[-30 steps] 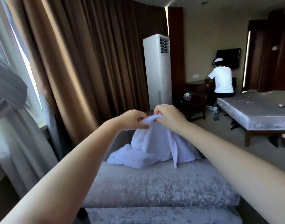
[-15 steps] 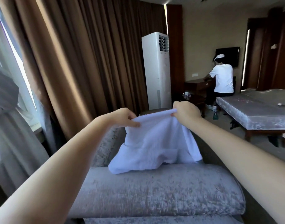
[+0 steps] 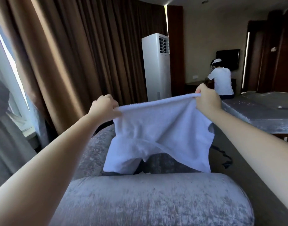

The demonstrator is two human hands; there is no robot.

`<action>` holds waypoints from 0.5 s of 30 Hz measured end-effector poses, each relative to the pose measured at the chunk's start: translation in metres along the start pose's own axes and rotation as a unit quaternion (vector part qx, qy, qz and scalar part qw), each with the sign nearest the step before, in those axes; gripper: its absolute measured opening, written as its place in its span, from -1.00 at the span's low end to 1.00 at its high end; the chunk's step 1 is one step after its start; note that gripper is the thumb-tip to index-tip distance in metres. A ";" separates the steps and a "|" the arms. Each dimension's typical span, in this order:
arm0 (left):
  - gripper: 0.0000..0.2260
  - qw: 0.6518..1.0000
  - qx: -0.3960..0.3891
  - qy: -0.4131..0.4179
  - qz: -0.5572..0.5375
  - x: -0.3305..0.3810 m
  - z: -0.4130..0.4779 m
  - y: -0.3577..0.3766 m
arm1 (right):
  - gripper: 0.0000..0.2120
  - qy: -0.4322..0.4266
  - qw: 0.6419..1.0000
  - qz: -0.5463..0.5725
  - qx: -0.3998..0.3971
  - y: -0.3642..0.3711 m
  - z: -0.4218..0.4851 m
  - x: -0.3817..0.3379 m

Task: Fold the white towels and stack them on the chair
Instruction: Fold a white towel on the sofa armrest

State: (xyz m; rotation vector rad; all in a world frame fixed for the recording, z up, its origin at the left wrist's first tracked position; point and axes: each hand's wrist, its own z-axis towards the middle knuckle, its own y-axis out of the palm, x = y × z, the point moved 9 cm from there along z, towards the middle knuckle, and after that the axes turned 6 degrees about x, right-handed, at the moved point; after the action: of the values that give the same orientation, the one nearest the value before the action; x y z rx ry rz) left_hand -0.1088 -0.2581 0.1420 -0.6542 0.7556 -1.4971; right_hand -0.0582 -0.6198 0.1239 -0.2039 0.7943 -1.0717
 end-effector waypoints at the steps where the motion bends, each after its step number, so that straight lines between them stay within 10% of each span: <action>1: -0.83 0.997 0.025 -0.016 -0.070 -0.002 0.006 -0.008 | -0.79 0.009 1.000 0.011 0.007 -0.002 0.005 0.004; 4: -0.70 0.981 -0.040 -0.025 -0.186 0.001 0.009 -0.007 | -0.80 0.019 0.999 0.032 0.031 -0.008 0.015 0.012; 7: -0.66 0.988 -0.136 0.003 -0.077 -0.007 -0.002 0.012 | -0.82 -0.009 0.998 0.044 0.042 -0.014 0.019 0.004; 15: -0.79 0.997 -0.064 -0.014 0.045 -0.045 -0.014 -0.010 | -0.82 -0.017 0.998 0.035 0.047 -0.026 0.026 -0.013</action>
State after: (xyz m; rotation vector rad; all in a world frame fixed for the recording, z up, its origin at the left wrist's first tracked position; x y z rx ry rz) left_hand -0.1234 -0.2119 0.1431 -0.7269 0.8525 -1.3630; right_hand -0.0621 -0.6273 0.1619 -0.1131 0.7137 -1.0350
